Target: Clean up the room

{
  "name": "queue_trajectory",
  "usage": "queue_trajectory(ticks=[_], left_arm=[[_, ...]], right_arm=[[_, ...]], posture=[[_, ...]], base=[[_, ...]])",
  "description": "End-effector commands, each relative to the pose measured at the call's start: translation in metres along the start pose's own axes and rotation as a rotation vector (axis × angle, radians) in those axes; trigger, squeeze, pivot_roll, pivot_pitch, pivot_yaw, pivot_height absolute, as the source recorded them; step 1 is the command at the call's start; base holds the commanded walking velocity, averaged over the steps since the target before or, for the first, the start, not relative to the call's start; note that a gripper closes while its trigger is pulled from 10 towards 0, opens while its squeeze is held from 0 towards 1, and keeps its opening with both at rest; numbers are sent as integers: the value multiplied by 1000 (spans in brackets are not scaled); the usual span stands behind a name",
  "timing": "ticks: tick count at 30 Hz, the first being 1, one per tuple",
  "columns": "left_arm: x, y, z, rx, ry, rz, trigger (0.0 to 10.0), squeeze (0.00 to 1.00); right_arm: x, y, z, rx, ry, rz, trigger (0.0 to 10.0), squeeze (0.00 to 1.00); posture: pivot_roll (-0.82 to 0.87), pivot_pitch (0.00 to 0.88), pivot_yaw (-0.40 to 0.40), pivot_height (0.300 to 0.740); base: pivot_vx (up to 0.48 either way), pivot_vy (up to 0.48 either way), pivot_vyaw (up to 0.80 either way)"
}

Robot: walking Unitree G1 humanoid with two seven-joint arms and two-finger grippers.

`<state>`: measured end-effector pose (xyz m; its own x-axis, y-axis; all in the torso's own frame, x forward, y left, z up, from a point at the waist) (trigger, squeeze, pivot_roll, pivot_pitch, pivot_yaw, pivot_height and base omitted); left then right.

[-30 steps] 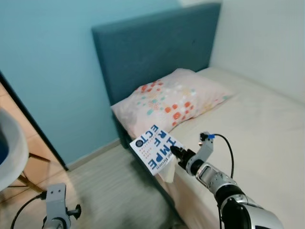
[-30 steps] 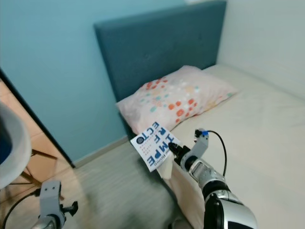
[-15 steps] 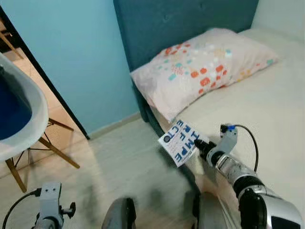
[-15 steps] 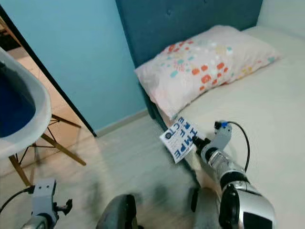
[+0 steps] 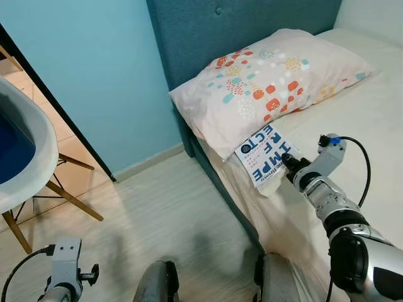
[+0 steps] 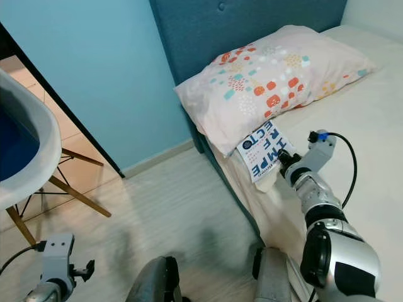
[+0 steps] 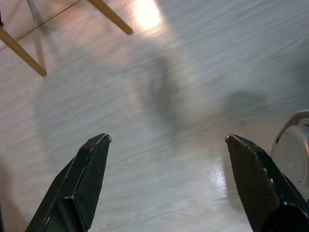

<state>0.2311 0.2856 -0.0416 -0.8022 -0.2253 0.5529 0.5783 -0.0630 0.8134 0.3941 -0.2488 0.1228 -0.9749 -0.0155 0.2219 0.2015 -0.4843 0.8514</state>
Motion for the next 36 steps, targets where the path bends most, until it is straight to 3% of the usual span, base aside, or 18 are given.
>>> queue_trajectory(ticks=[1, 8, 9, 10, 12, 14, 21, 28, 29, 31, 32, 35, 36], left_arm=[[5, -13, 2, -11, -4, 36, 10000, 0], [7, -16, 7, -15, 4, 39, 10000, 0], [8, -16, 8, -13, 8, 38, 10000, 0], [8, -15, 11, -16, 12, 34, 10000, 0], [8, -14, 12, -17, 13, 33, 10000, 0], [8, -13, 11, -14, 15, 30, 10000, 0], [7, -13, 7, -11, 7, 28, 10000, 0], [6, -12, 3, -7, 1, 29, 10000, 0], [5, -11, 1, -2, 0, 26, 10000, 0], [4, -10, 0, 0, 0, 25, 10000, 0], [4, -9, -1, 2, -1, 24, 10000, 0], [2, -8, -4, 5, -3, 22, 10000, 0], [2, -8, -4, 5, -3, 22, 10000, 0]], right_arm=[[2, -29, -3, 20, -19, 107, 10000, 0], [3, -38, -2, 68, -8, 143, 10000, 0], [2, -33, -1, 88, -9, 124, 10000, 490], [0, -15, -2, 134, -31, 57, 10000, 788], [0, -6, -2, 146, -44, 26, 10000, 835], [0, 12, -4, 169, -65, -26, 10000, 835], [2, 35, -9, 221, -92, -84, 10000, 827], [4, 46, -14, 285, -127, -104, 10000, 749], [0, 45, 1, 264, -18, -107, 10000, 224], [-1, 43, 9, 247, 39, -104, 10000, 224], [-4, 34, 29, 204, 199, -79, 10000, 0], [-2, 2, 75, 181, 573, 46, 10000, 0], [-2, 2, 75, 181, 573, 46, 10000, 0]], posture=[[58, 231, 122, 600], [66, 239, 126, 600], [68, 244, 128, 600], [69, 247, 127, 600], [69, 249, 128, 600], [69, 249, 128, 600], [58, 243, 124, 600], [50, 235, 118, 600], [43, 228, 113, 600], [43, 228, 113, 600], [39, 224, 110, 600], [27, 219, 108, 600], [27, 219, 108, 600]], base=[[0, 0, 0], [0, 0, 0], [0, 0, 0], [0, 0, 0], [0, 0, 0], [0, 0, 0], [0, 0, 0], [0, 0, 0], [0, 0, 0], [0, 0, 0], [0, 0, 0], [0, 0, 0], [0, 0, 0]])
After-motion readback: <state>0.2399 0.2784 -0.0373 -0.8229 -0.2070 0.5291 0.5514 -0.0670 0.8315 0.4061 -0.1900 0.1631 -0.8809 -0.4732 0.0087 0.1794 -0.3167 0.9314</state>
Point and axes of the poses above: a point about 5 cm out from each wrist's last joint towards the gripper, its own x axis pointing back from the gripper into the wrist, its own y axis along the axis of the wrist's last joint, z = x × y, the point moved 2 cm from there along -x, pointing out of the wrist towards the gripper, and after that the axes turned 2 degrees about -x, right-handed, at the moved point
